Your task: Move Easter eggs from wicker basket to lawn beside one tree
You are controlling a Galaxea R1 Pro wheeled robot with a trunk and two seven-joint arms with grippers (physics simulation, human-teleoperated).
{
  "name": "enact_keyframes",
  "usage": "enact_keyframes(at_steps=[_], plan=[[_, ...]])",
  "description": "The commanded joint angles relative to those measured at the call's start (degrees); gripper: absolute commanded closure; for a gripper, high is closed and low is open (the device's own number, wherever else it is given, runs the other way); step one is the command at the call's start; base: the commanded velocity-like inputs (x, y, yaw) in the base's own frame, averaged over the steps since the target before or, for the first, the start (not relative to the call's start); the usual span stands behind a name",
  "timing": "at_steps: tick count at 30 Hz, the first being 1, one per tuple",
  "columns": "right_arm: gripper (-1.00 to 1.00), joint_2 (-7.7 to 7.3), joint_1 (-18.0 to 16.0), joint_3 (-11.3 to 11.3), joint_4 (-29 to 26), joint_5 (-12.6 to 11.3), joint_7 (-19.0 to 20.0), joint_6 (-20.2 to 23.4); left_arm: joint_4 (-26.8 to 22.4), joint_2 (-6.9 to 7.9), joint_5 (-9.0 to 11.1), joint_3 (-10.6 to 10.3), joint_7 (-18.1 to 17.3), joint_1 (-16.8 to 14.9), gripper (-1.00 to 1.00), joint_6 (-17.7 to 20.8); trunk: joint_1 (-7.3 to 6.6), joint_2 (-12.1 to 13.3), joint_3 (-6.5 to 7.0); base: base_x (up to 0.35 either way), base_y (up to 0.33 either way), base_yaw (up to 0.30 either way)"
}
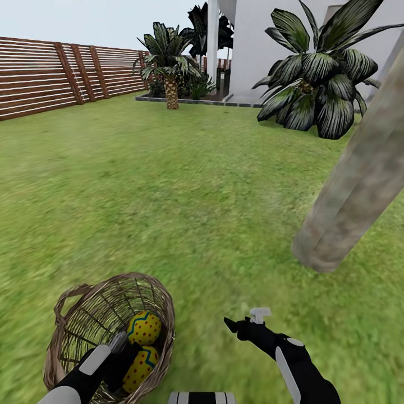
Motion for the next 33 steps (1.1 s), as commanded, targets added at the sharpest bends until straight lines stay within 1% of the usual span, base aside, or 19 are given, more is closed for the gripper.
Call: enact_keyframes(at_steps=[1,19,22,24,27,31,33], plan=[[-1.0,0.06,0.0,-0.2,-0.1,-0.5,0.2,0.5,-0.1,-0.02,0.3,0.1,0.6,0.0,1.0,0.3,-0.01,0.0,-0.05,0.0,0.0,0.0],[-1.0,0.09,0.0,-0.2,-0.1,-0.5,0.2,0.5,-0.4,-0.03,0.3,0.1,0.2,0.0,1.0,0.3,-0.01,0.0,-0.05,0.0,0.0,0.0],[-1.0,0.12,0.0,-0.2,-0.1,-0.5,0.2,0.5,-0.2,-0.02,0.3,0.0,-2.6,0.0,1.0,0.3,-0.08,0.0,0.61,0.0,0.0,0.0],[-1.0,0.12,0.0,-0.2,-0.1,-0.5,0.2,0.5,-0.1,-0.03,0.2,-0.1,-3.3,0.0,1.0,0.3,-0.08,0.0,0.61,0.0,0.0,0.0],[-1.0,0.08,0.0,-0.2,-0.1,-0.5,0.2,0.5,0.0,-0.03,0.2,-0.1,-3.5,0.0,1.0,0.2,-0.08,0.0,0.61,0.0,0.0,0.0],[-1.0,0.08,0.0,-0.2,-0.1,-0.5,0.2,0.5,-0.1,-0.03,0.2,-0.1,-3.7,0.0,1.0,0.2,-0.19,0.1,1.5,0.0,0.0,0.0],[-1.0,0.07,0.0,-0.2,-0.1,-0.5,0.2,0.5,-0.2,-0.03,0.2,-0.1,-3.7,0.0,1.0,0.2,-0.19,0.1,1.5,0.0,0.0,0.0]])
